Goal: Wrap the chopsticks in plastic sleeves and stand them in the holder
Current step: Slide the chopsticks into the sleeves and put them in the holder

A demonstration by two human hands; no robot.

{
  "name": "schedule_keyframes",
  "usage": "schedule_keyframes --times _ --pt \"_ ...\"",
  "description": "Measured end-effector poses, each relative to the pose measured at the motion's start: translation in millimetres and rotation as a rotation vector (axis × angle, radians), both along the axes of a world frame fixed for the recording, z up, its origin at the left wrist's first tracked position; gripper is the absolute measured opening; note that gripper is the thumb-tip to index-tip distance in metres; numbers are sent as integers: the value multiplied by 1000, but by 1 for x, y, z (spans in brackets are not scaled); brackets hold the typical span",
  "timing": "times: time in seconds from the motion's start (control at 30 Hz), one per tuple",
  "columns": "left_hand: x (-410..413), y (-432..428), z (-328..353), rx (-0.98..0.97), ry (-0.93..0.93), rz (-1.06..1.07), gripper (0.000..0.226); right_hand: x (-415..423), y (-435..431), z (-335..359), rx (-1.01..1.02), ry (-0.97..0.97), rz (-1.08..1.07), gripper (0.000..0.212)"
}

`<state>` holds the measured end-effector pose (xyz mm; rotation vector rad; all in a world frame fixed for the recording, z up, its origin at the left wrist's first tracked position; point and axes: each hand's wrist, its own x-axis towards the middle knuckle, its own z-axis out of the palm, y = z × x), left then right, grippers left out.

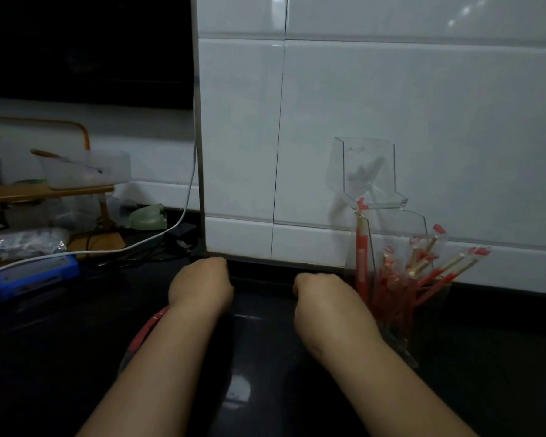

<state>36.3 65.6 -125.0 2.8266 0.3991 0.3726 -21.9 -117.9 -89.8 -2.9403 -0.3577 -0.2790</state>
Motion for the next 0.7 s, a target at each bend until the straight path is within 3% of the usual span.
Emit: schedule_keyframes --times 0.2,0.7 --pt "3 1 -3 45 34 40 23 12 0 -16 -102 184 -57 29" --pt "6 6 -10 71 131 95 33 25 5 -29 -54 173 -96 31"
